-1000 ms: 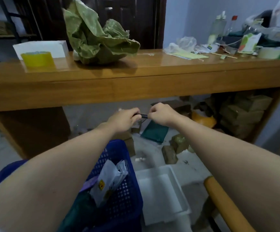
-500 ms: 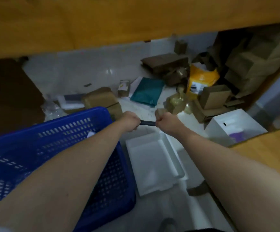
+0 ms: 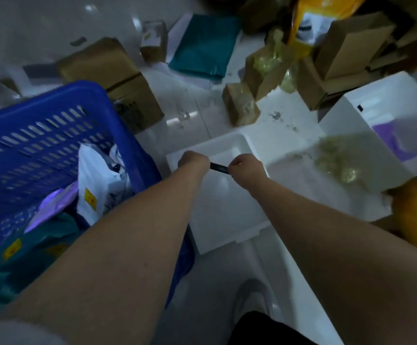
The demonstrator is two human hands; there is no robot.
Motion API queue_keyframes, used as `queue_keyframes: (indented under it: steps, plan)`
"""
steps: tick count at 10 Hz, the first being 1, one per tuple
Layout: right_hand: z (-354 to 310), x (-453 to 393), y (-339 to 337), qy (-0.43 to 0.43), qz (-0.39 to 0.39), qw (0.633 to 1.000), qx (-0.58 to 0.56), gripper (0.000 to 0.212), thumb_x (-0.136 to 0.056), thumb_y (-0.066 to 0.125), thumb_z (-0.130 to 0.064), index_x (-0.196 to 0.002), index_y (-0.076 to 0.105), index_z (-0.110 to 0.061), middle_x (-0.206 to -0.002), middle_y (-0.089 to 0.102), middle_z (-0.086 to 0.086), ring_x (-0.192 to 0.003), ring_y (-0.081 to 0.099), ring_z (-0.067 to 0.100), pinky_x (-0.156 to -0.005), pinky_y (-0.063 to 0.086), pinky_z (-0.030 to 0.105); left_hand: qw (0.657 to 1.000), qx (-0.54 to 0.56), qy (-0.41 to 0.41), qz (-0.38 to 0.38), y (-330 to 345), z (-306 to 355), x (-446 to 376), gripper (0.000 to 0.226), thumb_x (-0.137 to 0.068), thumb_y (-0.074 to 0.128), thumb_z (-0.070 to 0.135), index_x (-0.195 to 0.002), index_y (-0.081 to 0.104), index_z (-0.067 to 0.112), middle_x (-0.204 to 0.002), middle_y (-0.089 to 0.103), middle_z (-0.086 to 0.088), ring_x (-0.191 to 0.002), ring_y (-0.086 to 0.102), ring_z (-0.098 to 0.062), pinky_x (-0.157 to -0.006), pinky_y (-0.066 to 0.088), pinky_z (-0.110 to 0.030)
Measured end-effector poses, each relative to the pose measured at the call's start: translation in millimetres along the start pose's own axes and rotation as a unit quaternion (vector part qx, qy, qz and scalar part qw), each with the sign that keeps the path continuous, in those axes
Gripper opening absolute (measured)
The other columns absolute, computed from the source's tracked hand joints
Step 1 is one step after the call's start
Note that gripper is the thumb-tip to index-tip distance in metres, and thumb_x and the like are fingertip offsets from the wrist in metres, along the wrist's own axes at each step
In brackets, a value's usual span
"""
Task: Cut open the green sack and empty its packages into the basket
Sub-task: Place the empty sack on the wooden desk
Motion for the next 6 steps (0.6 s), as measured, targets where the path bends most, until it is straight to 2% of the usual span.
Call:
queue_keyframes:
  steps: [1, 2, 3, 4, 5, 6]
  plan:
    - [10.3, -9.8, 10.8, 0.011, -0.008, 1.000, 0.008, 0.028, -0.091, 0.049, -0.010, -0.109, 0.070, -0.004, -0.102, 0.068, 0.017, -0.081, 0.055, 0.027, -0.068, 0.043, 0.029, 0.999, 0.024, -0.025, 0.003, 8.6, -12.2, -11.2, 0.029, -0.093, 0.050, 0.003, -0.118, 0.060, -0.008, -0.102, 0.064, -0.019, -0.078, 0.054, -0.024, -0.071, 0.044, -0.028]
    - [20.2, -15.5, 18.6, 0.016, -0.019, 0.999, 0.028, 0.027, -0.093, 0.047, -0.009, -0.109, 0.069, -0.003, -0.092, 0.062, 0.013, -0.079, 0.054, 0.027, -0.063, 0.040, 0.028, 0.998, 0.043, -0.049, 0.010, 18.3, -22.3, -18.6, 0.030, -0.093, 0.050, 0.003, -0.119, 0.061, -0.005, -0.104, 0.065, -0.015, -0.072, 0.053, -0.021, -0.073, 0.046, -0.027]
    - [27.4, -21.9, 26.7, 0.017, -0.022, 0.999, 0.034, 0.027, -0.093, 0.047, -0.009, -0.109, 0.068, -0.002, -0.090, 0.059, 0.012, -0.080, 0.054, 0.027, -0.060, 0.042, 0.028, 0.997, 0.061, -0.055, 0.006, 25.1, -27.2, -21.8, 0.037, -0.095, 0.045, 0.005, -0.130, 0.056, -0.002, -0.128, 0.063, -0.017, -0.105, 0.064, -0.028, -0.086, 0.051, -0.032]
    - [30.6, -26.3, 34.1, 0.017, -0.025, 0.999, 0.023, 0.031, -0.093, 0.049, -0.011, -0.116, 0.066, -0.003, -0.096, 0.061, 0.014, -0.086, 0.058, 0.028, -0.071, 0.046, 0.030, 0.998, 0.036, -0.049, 0.001, 28.0, -25.9, -20.4, 0.041, -0.100, 0.040, 0.011, -0.138, 0.049, -0.001, -0.140, 0.055, -0.015, -0.128, 0.054, -0.029, -0.100, 0.047, -0.033]
    - [32.6, -29.1, 39.3, 0.004, -0.036, 0.999, 0.019, 0.042, -0.094, 0.050, -0.015, -0.136, 0.055, -0.010, -0.133, 0.058, 0.014, -0.116, 0.058, 0.030, -0.097, 0.048, 0.033, 0.997, -0.011, -0.074, 0.003, 29.9, -27.2, -23.1, 0.043, -0.100, 0.040, 0.019, -0.140, 0.046, 0.003, -0.145, 0.048, -0.011, -0.132, 0.047, -0.026, -0.106, 0.039, -0.030]
    - [32.9, -28.5, 41.3, -0.002, -0.046, 0.999, 0.026, 0.043, -0.094, 0.050, -0.014, -0.137, 0.054, -0.012, -0.138, 0.056, 0.014, -0.122, 0.056, 0.032, -0.100, 0.047, 0.035, 0.998, -0.034, -0.042, 0.032, 28.4, -29.4, -31.9, 0.042, -0.098, 0.045, 0.016, -0.138, 0.048, 0.004, -0.142, 0.050, -0.010, -0.129, 0.051, -0.024, -0.102, 0.042, -0.027]
Point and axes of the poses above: each hand's wrist, its own x-axis away from the middle knuckle, its own y-axis out of the palm, z = x × y, the point moved 3 cm from there along -x, towards the middle knuckle
